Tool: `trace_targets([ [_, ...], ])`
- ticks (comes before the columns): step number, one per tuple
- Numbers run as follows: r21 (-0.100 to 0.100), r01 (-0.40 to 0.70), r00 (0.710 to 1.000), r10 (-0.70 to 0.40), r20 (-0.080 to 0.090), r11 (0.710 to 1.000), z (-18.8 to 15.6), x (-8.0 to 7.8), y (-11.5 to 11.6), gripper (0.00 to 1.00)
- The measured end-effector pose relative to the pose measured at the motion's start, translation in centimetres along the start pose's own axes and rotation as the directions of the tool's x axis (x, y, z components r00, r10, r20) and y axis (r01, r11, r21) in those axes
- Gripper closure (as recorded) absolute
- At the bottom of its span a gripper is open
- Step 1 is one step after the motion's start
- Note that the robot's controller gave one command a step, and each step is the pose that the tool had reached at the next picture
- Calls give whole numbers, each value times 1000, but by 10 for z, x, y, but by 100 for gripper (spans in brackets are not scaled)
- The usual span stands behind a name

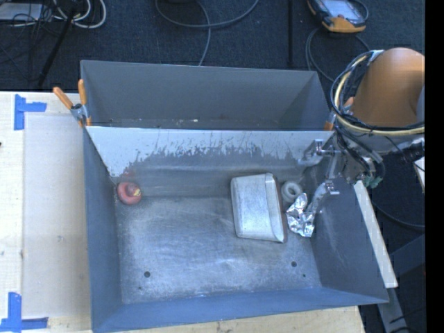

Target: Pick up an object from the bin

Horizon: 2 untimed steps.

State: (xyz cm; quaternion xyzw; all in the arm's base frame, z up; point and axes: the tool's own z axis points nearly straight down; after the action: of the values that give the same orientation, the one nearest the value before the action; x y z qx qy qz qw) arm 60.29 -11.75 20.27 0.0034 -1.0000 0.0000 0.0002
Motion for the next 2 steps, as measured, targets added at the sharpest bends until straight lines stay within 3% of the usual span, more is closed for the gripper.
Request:
trace_targets([
  [1,-2,-97,995,97,-9,995,121,43,-35,0],
  [2,0,-92,996,92,3,996,115,38,-34,100],
])
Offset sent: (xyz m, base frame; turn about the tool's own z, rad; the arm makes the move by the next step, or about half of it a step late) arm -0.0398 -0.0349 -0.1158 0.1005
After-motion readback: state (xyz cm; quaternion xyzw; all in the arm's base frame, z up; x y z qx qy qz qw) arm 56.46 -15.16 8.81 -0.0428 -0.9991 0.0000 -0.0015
